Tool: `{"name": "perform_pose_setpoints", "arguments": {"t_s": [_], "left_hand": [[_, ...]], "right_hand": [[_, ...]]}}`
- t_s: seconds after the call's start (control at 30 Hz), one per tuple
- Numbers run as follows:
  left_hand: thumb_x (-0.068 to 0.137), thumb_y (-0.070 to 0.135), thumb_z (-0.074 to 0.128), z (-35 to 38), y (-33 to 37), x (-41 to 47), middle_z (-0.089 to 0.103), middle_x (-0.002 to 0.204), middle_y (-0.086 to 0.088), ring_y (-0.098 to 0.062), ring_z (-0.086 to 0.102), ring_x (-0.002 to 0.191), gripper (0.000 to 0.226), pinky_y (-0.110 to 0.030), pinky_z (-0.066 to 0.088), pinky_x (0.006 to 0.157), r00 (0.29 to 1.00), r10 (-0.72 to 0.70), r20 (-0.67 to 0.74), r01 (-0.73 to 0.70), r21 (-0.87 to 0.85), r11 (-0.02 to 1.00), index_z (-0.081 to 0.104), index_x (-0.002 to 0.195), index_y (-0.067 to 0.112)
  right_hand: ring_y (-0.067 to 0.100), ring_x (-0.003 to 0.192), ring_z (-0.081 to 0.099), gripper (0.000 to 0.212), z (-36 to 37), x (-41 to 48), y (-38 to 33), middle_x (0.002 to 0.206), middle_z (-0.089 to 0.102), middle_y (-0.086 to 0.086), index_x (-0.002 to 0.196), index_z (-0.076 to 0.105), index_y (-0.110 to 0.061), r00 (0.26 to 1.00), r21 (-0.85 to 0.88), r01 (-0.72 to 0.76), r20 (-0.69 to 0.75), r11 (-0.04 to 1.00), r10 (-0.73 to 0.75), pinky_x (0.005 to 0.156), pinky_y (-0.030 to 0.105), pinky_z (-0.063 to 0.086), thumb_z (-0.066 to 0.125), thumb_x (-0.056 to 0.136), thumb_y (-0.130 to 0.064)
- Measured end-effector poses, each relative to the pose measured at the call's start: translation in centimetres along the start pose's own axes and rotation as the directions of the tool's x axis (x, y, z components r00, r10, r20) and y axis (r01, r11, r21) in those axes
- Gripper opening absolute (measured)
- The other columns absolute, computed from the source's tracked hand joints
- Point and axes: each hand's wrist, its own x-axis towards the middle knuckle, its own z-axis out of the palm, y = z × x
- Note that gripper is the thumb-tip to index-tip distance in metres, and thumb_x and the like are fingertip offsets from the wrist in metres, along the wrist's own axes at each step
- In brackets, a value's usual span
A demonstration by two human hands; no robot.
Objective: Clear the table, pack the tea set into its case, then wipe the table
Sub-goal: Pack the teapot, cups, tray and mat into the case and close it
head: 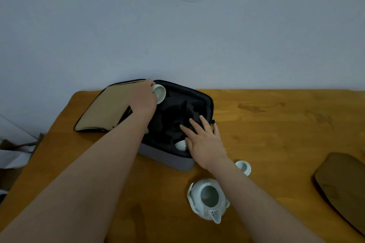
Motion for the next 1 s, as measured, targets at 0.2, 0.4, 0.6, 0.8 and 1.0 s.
{"name": "perform_pose_setpoints", "arguments": {"t_s": [0.2,0.4,0.6,0.8,1.0], "left_hand": [[0.085,0.001,0.055,2.4,0.1,1.1,0.058,0.107,-0.012,-0.034,0.057,0.090,0.030,-0.035,0.031,0.060,0.972,0.234,0.013,-0.225,0.328,0.918,0.059,0.112,0.011],[0.084,0.010,0.054,3.1,-1.9,-0.7,0.049,0.139,-0.005,-0.030,0.049,0.118,0.059,-0.042,0.046,0.089,0.936,0.353,-0.009,-0.338,0.262,0.904,0.045,0.141,0.018],[0.094,0.023,0.044,3.0,-2.1,-3.8,0.014,0.161,-0.007,-0.023,0.013,0.148,0.064,-0.037,0.016,0.120,0.927,0.339,0.159,-0.368,0.217,0.904,0.022,0.153,0.011],[0.097,0.038,0.036,3.2,-2.4,-4.5,-0.008,0.162,-0.007,-0.023,-0.006,0.149,0.070,-0.038,0.000,0.121,0.901,0.319,0.295,-0.403,0.291,0.868,0.003,0.155,0.014],[0.098,0.042,0.034,2.9,-1.8,-3.8,-0.009,0.162,-0.008,-0.024,-0.004,0.149,0.070,-0.038,0.000,0.121,0.902,0.276,0.334,-0.379,0.303,0.874,0.004,0.155,0.015]], "right_hand": [[0.022,0.150,-0.009,0.047,0.0,-0.1,-0.1,0.163,0.013,-0.005,0.152,0.021,-0.040,1.000,0.045,-0.013,-0.009,0.999,0.014,0.120,0.054,-0.002,0.024,0.105,-0.040],[0.023,0.150,-0.007,0.046,0.2,-0.1,-0.2,0.162,0.015,-0.004,0.151,0.024,-0.039,1.000,0.052,-0.021,-0.022,0.998,0.022,0.119,0.054,-0.001,0.024,0.105,-0.039],[0.027,0.150,0.000,0.073,0.1,0.2,-0.4,0.161,0.021,-0.001,0.152,0.024,-0.039,1.000,-0.028,-0.017,-0.024,0.999,0.016,0.119,0.050,-0.005,-0.010,0.087,-0.048],[0.030,0.150,0.003,0.074,-0.3,0.3,-0.8,0.160,0.025,0.002,0.152,0.024,-0.034,1.000,-0.100,0.000,-0.025,0.995,-0.002,0.119,0.044,-0.010,-0.011,0.088,-0.046],[0.029,0.150,-0.002,0.049,-0.9,0.2,-0.8,0.162,0.017,0.002,0.154,0.018,-0.034,1.000,-0.118,-0.005,0.016,0.993,0.007,0.122,0.044,-0.006,0.017,0.106,-0.040]]}}
